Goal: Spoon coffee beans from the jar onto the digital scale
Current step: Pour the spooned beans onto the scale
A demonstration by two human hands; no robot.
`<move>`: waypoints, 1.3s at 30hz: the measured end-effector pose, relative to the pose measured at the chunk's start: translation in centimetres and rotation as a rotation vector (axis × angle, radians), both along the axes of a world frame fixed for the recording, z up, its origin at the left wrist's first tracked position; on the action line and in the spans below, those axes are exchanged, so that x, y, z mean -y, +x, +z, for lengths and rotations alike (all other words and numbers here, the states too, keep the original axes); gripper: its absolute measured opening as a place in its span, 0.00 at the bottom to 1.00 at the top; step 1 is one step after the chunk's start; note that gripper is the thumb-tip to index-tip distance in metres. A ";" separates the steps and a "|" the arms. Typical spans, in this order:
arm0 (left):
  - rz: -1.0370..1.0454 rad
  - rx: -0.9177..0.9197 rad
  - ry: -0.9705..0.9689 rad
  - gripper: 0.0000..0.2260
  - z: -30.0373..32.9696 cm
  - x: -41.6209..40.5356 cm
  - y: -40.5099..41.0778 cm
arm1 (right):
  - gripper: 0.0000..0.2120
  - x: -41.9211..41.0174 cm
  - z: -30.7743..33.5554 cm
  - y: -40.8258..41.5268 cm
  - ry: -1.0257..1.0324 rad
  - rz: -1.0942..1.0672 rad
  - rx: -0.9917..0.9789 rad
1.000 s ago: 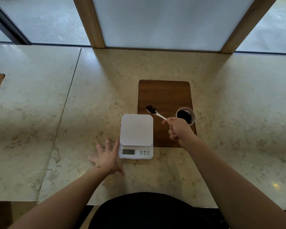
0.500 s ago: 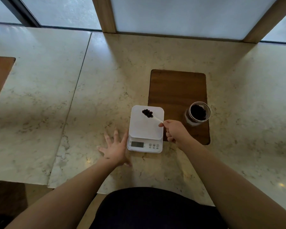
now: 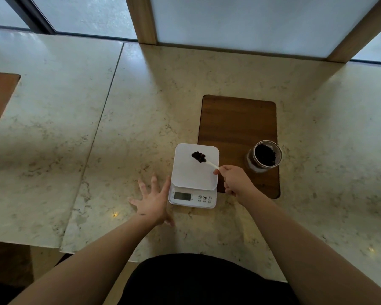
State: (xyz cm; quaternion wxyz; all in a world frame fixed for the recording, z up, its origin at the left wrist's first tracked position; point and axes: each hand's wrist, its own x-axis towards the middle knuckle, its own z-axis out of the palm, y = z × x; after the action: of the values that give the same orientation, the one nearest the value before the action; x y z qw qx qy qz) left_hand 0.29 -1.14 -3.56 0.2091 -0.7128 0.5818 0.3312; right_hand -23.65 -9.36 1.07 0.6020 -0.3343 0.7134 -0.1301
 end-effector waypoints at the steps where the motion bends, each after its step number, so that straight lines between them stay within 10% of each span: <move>1: 0.003 -0.003 0.000 0.70 0.0 0.0 0.0 | 0.17 0.0 0.0 0.0 -0.003 0.003 -0.002; 22: 0.005 0.000 -0.020 0.71 0.1 0.0 0.2 | 0.16 -0.6 -0.4 0.0 -0.070 0.037 -0.047; 39: 0.004 -0.011 0.006 0.70 0.4 -0.1 0.0 | 0.11 -2.6 -0.6 -0.2 -0.481 0.612 -0.596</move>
State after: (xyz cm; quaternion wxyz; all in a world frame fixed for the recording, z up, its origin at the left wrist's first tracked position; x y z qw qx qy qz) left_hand 0.25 -1.02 -3.15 0.2073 -0.7117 0.5805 0.3370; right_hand -23.83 -6.75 0.46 0.2878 -0.6807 0.6736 -0.0070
